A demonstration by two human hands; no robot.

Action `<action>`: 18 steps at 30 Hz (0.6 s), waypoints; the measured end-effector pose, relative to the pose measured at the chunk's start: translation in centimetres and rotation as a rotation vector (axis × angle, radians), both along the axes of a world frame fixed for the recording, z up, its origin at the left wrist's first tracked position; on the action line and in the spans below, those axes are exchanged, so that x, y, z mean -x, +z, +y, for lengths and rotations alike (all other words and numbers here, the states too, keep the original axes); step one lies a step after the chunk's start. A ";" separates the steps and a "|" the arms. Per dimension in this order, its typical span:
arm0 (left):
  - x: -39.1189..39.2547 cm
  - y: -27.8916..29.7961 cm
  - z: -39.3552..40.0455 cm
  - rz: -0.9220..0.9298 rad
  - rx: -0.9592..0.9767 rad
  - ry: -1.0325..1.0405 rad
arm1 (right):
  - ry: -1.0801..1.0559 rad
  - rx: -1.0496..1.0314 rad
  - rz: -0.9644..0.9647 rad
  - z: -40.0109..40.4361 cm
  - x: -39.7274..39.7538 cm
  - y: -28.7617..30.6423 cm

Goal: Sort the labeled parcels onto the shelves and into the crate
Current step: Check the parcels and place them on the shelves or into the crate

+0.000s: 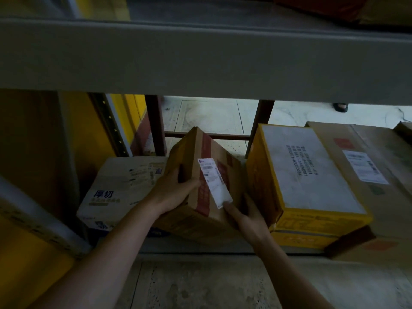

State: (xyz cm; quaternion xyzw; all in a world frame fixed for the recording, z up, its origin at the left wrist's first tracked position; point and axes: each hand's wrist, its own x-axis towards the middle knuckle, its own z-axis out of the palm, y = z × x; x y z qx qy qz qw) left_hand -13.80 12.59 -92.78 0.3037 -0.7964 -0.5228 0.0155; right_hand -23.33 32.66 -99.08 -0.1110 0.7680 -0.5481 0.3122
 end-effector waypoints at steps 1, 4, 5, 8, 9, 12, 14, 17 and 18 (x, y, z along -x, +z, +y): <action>-0.2 0.5 -0.2 0.028 -0.031 0.000 | 0.016 0.004 0.023 0.1 -0.1 1.0; -0.8 2.0 -0.9 0.066 -0.073 -0.010 | 0.085 -0.028 0.154 0.3 -0.2 3.8; -1.1 2.5 -1.2 0.070 -0.066 -0.026 | 0.101 -0.063 0.219 0.5 -0.1 4.5; -2.0 3.5 -1.7 0.088 -0.074 -0.050 | 0.098 -0.178 0.367 0.9 0.4 6.4; -2.2 3.7 -1.8 0.092 -0.081 -0.054 | 0.091 -0.172 0.406 1.0 0.4 7.0; -2.8 4.1 -1.8 0.082 -0.057 -0.108 | 0.087 -0.162 0.501 2.0 0.0 8.0; -3.3 4.2 -1.6 0.063 -0.003 -0.177 | 0.088 -0.180 0.531 2.9 -0.3 8.1; -3.9 3.9 -1.0 0.051 0.038 -0.262 | 0.097 -0.208 0.552 3.9 -0.6 8.1; -4.1 3.8 -0.9 0.053 0.045 -0.278 | 0.103 -0.224 0.565 4.2 -0.7 8.2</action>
